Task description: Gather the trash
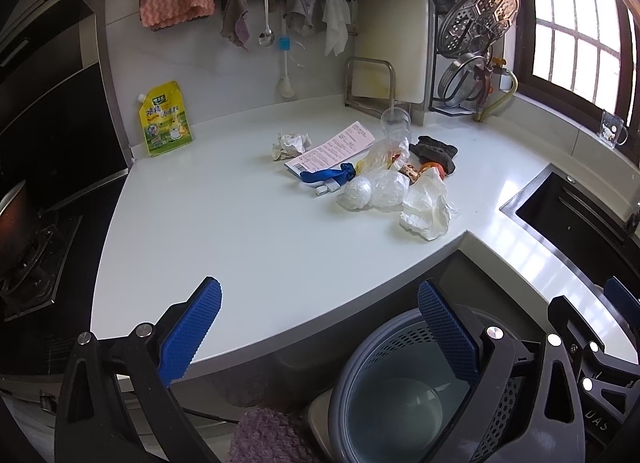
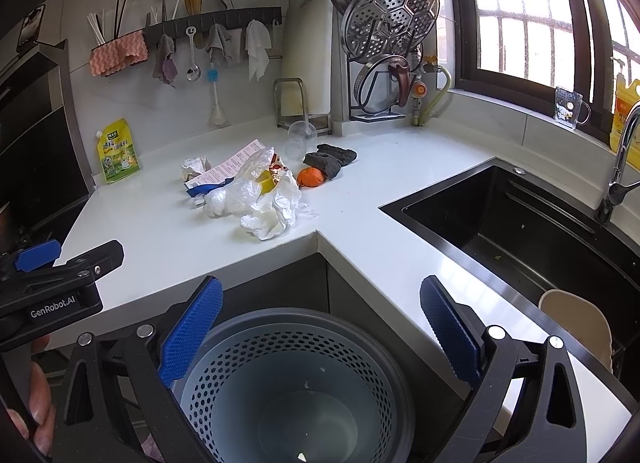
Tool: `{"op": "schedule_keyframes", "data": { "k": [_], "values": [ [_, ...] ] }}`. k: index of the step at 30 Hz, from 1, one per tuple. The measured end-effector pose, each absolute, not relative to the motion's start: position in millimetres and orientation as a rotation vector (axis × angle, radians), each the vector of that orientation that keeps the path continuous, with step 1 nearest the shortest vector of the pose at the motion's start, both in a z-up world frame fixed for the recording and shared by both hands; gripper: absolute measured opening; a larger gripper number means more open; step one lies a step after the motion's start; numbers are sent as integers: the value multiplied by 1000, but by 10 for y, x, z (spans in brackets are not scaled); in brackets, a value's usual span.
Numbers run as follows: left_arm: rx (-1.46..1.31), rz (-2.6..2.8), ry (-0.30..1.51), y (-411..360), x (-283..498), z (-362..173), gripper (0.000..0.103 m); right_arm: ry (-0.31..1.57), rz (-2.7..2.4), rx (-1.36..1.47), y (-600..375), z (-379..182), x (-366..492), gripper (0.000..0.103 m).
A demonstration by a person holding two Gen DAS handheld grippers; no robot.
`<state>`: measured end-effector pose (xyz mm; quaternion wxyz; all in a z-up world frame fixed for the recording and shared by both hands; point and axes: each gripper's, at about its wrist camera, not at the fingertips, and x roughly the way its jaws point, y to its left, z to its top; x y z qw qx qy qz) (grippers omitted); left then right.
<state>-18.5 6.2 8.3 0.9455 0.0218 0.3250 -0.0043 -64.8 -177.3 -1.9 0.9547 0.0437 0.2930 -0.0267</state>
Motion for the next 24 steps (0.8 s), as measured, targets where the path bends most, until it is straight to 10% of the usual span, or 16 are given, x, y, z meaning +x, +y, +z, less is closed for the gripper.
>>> {"op": "schedule_keyframes", "data": {
  "k": [24],
  "values": [
    [38,-3,652,116,-257,112,97,586,-47,83,-1710,-2,-677,95]
  ]
}}
